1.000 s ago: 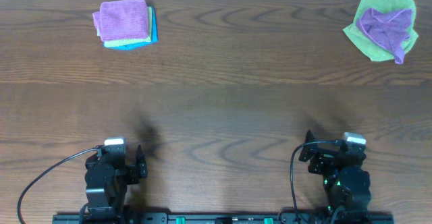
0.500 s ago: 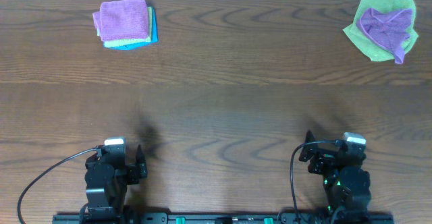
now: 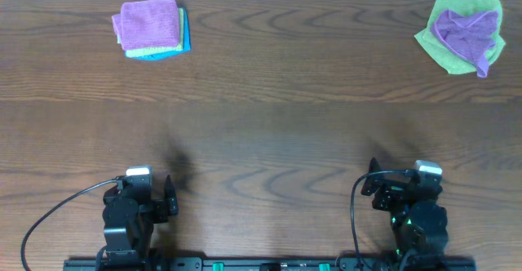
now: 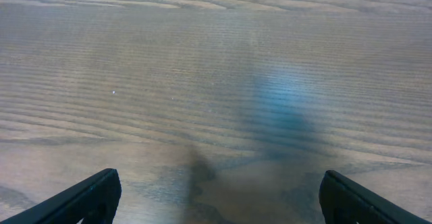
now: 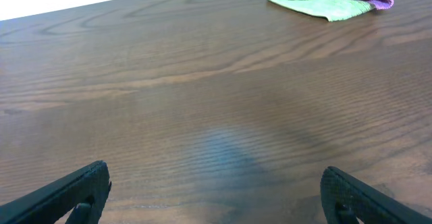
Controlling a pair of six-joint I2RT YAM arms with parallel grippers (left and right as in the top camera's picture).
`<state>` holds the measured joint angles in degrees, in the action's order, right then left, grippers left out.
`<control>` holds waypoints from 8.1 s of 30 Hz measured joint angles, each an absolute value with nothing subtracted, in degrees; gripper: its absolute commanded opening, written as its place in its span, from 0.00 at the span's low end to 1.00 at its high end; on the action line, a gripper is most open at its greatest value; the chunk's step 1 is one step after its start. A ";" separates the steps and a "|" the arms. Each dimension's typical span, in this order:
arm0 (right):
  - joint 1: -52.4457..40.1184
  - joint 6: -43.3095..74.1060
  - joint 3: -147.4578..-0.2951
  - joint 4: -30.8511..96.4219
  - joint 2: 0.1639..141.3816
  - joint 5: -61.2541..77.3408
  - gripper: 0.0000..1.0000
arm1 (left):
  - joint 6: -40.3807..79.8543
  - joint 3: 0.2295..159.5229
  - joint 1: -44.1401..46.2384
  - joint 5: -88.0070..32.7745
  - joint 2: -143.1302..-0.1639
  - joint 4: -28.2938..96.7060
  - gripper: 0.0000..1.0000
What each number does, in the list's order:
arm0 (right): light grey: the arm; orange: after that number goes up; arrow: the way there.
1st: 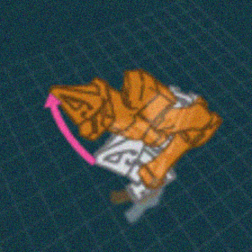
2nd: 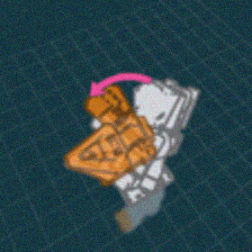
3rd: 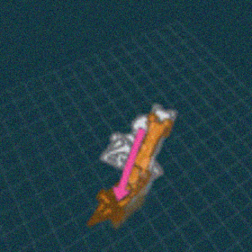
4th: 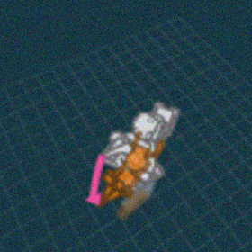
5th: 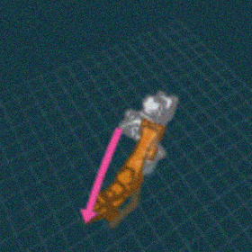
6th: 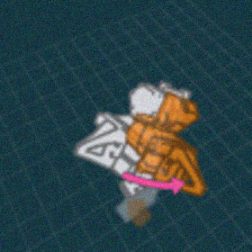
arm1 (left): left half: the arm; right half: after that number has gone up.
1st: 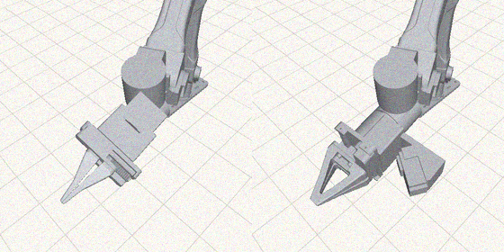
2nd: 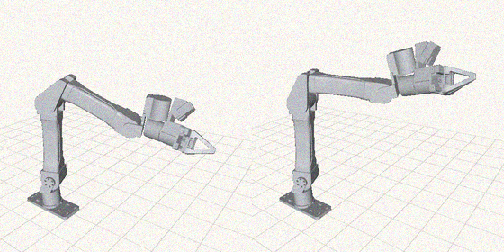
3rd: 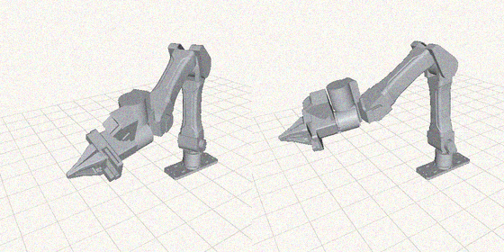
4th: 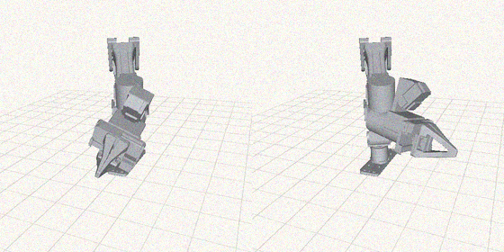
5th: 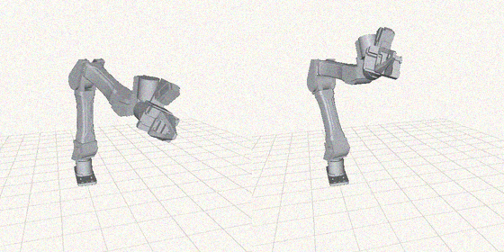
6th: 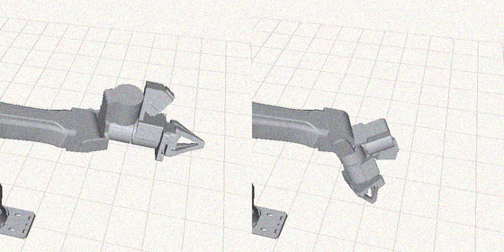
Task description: Fold the cloth
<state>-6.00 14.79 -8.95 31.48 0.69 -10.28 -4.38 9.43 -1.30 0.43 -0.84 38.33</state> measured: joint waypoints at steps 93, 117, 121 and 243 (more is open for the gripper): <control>28.16 3.20 -97.06 28.64 116.62 -5.45 0.99 | -4.38 9.45 -1.37 0.43 -0.58 38.41 0.95; 29.34 2.39 -112.46 27.97 136.42 9.10 0.54 | -4.38 9.45 -1.37 0.43 -0.58 38.41 0.95; 29.04 2.66 -112.46 29.41 137.80 9.91 0.75 | -4.38 9.45 -1.37 0.43 -0.58 38.41 0.95; -16.47 6.50 -71.79 52.14 87.22 1.34 0.02 | -4.38 9.47 -1.37 0.43 -0.58 38.48 0.95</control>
<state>-16.47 6.50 -71.79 52.14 87.22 1.34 -4.38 9.47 -1.37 0.43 -0.58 38.48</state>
